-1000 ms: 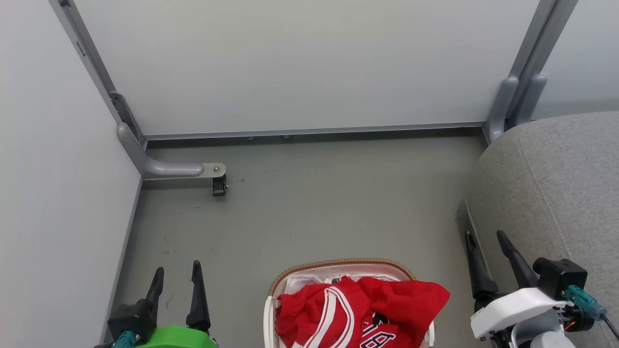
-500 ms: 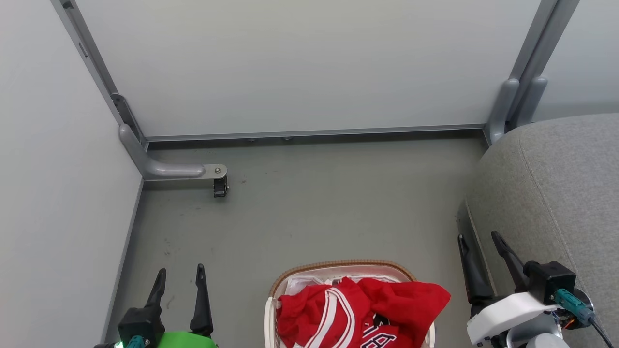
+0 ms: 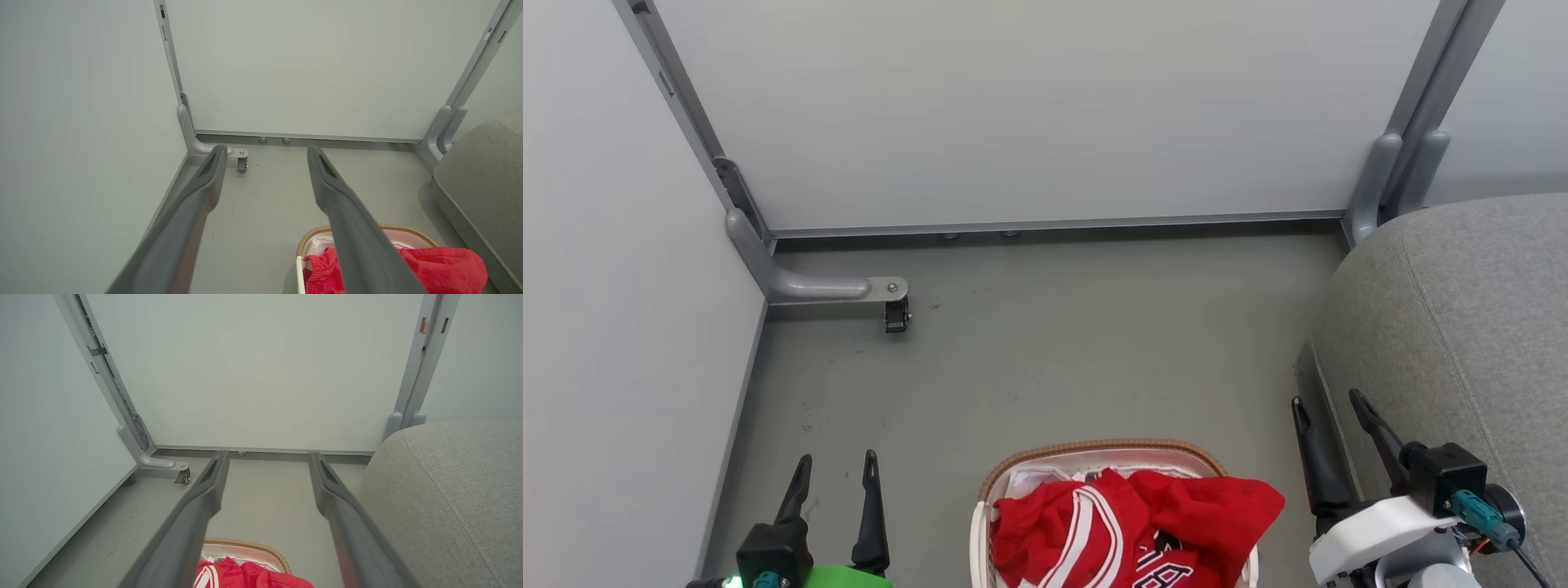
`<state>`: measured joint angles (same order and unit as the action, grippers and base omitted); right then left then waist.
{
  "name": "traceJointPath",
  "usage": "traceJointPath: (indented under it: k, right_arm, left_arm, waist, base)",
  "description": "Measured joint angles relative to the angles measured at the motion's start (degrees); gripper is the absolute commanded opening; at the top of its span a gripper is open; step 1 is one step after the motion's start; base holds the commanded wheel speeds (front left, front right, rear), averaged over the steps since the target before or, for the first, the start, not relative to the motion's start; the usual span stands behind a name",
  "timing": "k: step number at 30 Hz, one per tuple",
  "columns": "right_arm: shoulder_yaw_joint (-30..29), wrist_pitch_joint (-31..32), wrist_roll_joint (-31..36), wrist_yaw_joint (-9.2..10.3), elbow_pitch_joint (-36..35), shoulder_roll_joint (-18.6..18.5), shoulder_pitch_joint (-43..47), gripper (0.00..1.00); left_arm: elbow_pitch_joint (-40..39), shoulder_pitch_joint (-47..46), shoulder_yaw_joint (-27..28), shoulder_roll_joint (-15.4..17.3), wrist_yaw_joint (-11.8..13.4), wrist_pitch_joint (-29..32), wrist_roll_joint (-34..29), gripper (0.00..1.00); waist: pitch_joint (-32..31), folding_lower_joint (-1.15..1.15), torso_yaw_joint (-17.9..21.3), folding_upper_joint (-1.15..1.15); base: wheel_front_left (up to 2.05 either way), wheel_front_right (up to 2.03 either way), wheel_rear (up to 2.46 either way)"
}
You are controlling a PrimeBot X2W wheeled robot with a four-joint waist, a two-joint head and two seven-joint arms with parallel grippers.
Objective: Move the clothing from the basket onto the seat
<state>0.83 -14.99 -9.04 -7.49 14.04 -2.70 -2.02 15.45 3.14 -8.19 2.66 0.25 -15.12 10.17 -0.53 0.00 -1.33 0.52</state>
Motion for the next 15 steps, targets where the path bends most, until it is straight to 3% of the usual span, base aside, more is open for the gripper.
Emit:
traceJointPath:
  k: [15]
  right_arm:
    - [0.16,0.00,-0.05,0.00,-0.03,0.00,0.00,1.00]
  left_arm:
    - [-0.10,0.00,-0.09,0.01,-0.27,0.00,0.00,1.00]
  waist:
    - [0.21,0.00,-0.05,0.00]
  base:
    - [0.00,0.00,0.00]
